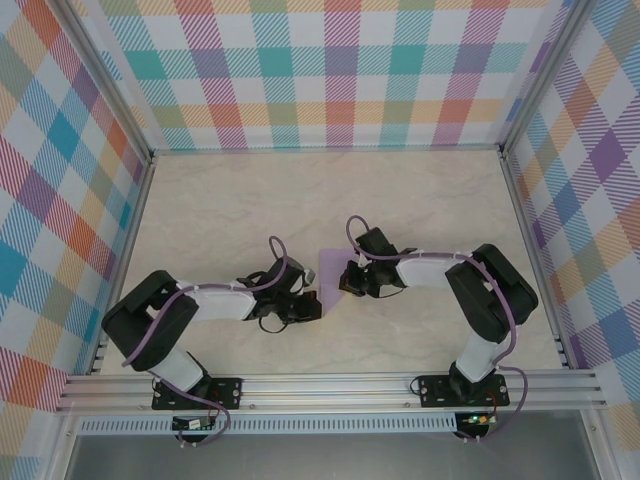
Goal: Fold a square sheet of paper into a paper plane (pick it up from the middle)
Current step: Third fold the triangle at the center of the table.
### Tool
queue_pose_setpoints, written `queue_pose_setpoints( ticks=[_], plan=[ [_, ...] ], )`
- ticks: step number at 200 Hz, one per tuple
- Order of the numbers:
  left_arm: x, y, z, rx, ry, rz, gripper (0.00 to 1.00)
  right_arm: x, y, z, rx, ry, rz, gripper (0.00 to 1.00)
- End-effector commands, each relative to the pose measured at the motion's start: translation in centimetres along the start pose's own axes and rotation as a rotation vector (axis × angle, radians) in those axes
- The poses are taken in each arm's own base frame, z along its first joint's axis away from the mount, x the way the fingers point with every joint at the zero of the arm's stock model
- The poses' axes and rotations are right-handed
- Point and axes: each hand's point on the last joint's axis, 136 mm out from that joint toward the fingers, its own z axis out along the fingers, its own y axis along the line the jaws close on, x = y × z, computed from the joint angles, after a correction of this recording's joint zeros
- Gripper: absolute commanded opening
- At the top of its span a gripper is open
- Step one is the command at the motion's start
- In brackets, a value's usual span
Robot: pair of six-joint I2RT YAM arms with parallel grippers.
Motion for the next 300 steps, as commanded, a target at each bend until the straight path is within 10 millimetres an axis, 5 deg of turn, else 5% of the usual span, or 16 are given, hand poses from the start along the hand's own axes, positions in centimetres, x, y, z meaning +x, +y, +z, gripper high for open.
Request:
queue_pose_setpoints(
  ticks=[1, 54, 94, 179, 259, 300],
  plan=[
    [2.9, 2.0, -1.2, -0.088, 0.117, 0.026, 0.00, 1.5, -5.2, 1.3, 0.193, 0.042, 0.057, 0.00],
    [-2.7, -4.1, -2.5, 0.057, -0.059, 0.079, 0.00, 1.1, -4.6, 1.1, 0.186, 0.037, 0.048, 0.00],
    [-4.5, -6.0, -0.2, 0.102, -0.041, 0.091, 0.00, 1.3, -4.7, 1.1, 0.188, 0.042, 0.052, 0.00],
    [-1.7, -1.1, 2.6, -0.025, 0.064, 0.049, 0.00, 1.5, -5.3, 1.2, 0.201, 0.048, 0.057, 0.00],
    [3.8, 3.3, 0.9, -0.145, 0.164, 0.043, 0.00, 1.4, -5.2, 1.1, 0.207, 0.046, 0.050, 0.00],
    [4.0, 2.2, -0.4, -0.098, 0.137, 0.055, 0.00, 1.4, -5.2, 1.2, 0.205, 0.048, 0.050, 0.00]
  ],
)
